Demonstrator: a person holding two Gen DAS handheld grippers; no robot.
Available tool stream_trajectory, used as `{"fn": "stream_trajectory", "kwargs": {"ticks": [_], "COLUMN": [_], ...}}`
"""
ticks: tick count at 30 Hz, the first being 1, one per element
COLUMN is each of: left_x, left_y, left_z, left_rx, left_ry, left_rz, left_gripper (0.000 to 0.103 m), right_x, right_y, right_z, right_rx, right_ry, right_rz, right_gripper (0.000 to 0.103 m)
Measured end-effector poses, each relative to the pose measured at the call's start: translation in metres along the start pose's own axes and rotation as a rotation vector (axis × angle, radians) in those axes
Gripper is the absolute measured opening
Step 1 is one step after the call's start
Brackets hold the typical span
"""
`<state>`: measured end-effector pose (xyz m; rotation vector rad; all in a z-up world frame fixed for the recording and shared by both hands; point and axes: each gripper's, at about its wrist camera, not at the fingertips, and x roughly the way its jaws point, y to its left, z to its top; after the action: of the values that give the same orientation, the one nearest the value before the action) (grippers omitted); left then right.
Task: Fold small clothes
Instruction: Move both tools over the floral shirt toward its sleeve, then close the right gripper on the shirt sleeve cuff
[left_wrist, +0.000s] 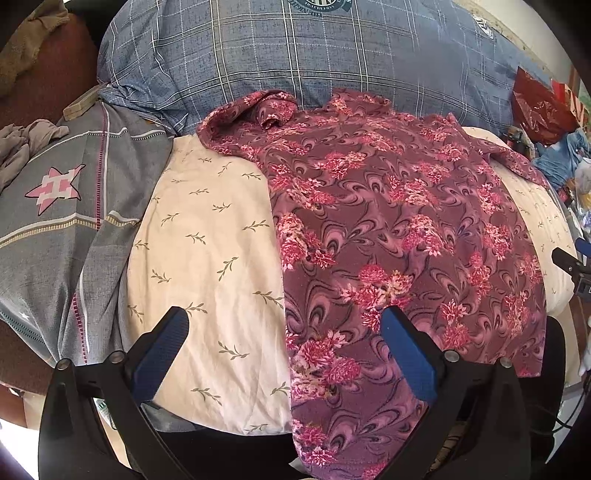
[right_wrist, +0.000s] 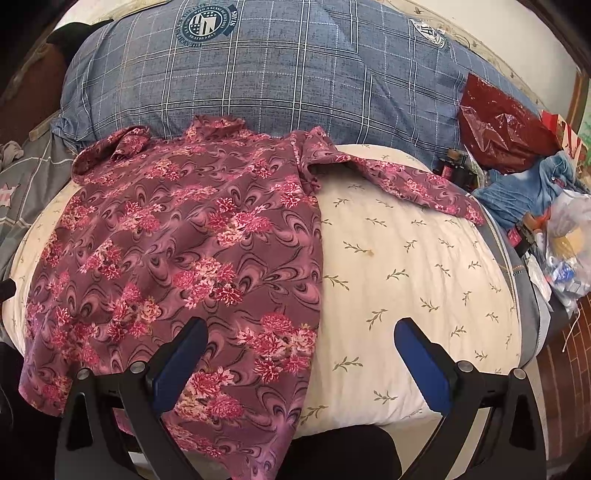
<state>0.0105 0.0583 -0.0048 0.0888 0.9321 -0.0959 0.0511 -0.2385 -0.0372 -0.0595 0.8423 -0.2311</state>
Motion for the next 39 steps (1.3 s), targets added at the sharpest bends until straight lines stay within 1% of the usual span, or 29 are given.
{"fn": "stream_trajectory", "kwargs": {"ticks": [9,15,19,23,24,28,31,33,36,37,38,39], "left_x": [0.01,0.025,0.025,0.026,0.027,0.031,0.036,0.041,0.051,0.053,0.055,0.056], "left_y": [-0.002,-0.008,-0.004,0.009,0.013,0.021,0.022,0.022,0.022,0.021,0.021,0.02], "left_z": [0.004,0.008,0.012,0.017,0.018,0.017,0.017,0.019,0.019,0.018,0.017,0.016], "left_rx": [-0.012,-0.002,-0.026,-0.064,-0.076,-0.087,-0.083,-0.098,-0.125,-0.129,-0.13,-0.129], "left_ry": [0.011,0.048,0.049,0.064,0.074,0.094,0.106,0.125,0.166,0.175,0.181,0.188], "left_rz": [-0.043,-0.074,-0.086,-0.066,-0.059,-0.035,-0.02,-0.04,-0.047,-0.045,-0.045,-0.044], "left_gripper": [0.103,0.103,0.103,0.103,0.103,0.103,0.103,0.103,0.103,0.103,0.103,0.103], "right_x": [0.005,0.009,0.015,0.022,0.023,0.027,0.038,0.044,0.058,0.063,0.071,0.075], "right_y": [0.0,0.005,0.0,-0.029,-0.041,-0.077,-0.082,-0.076,-0.057,-0.052,-0.043,-0.037], "right_z": [0.005,0.005,0.003,0.001,0.0,-0.005,-0.005,-0.004,-0.004,-0.006,-0.01,-0.014], "right_rx": [0.014,0.015,0.028,0.127,0.168,0.291,0.315,0.307,0.283,0.273,0.26,0.246], "right_ry": [0.021,0.028,0.039,0.057,0.057,0.055,0.077,0.088,0.123,0.14,0.175,0.189], "right_rz": [-0.004,-0.014,-0.003,0.015,0.019,0.043,0.077,0.117,0.197,0.212,0.235,0.238], "right_gripper": [0.101,0.101,0.101,0.099,0.099,0.098,0.098,0.096,0.09,0.08,0.057,0.054]}}
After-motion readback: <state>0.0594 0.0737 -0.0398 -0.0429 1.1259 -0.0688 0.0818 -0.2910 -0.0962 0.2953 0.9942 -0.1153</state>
